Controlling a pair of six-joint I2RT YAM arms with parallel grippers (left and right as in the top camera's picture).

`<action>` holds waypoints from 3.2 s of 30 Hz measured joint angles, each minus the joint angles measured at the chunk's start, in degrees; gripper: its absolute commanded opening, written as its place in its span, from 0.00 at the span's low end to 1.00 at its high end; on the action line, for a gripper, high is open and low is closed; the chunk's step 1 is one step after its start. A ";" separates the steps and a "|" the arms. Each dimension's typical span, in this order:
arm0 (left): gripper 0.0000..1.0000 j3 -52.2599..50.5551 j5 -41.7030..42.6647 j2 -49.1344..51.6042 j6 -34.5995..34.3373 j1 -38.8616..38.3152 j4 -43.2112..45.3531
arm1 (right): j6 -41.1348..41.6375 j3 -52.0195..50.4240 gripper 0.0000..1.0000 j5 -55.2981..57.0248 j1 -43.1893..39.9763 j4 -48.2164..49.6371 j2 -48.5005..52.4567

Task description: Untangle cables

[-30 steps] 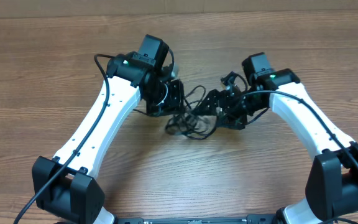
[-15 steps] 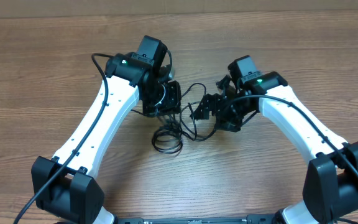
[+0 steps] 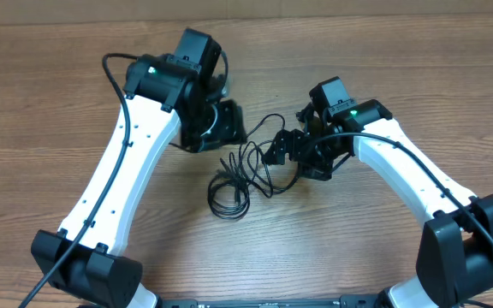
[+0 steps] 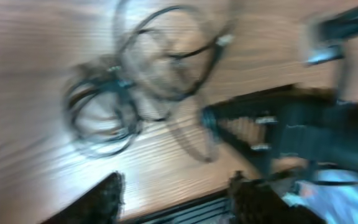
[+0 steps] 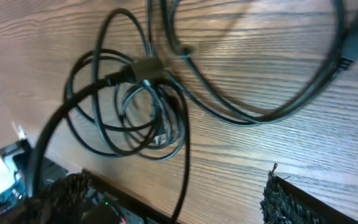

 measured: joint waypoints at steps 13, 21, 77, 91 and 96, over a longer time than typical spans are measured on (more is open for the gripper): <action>0.99 0.02 -9.88 0.00 -4.50 4.66 -4.42 | -16.76 7.30 1.00 -12.94 -8.04 -17.00 0.11; 0.99 0.02 -9.27 0.00 -5.16 8.76 -5.88 | -17.57 7.80 1.00 4.48 -3.26 -18.14 0.11; 1.00 0.02 -13.64 0.00 -5.16 7.45 -6.01 | 20.35 -9.92 0.04 15.52 16.74 11.52 0.09; 1.00 0.02 -10.84 0.00 -1.77 7.32 -6.82 | 7.82 26.45 0.04 17.00 11.23 -12.66 -12.59; 1.00 0.02 -2.38 0.00 5.05 7.32 -5.66 | 5.77 29.99 0.04 17.90 10.27 -13.62 -16.28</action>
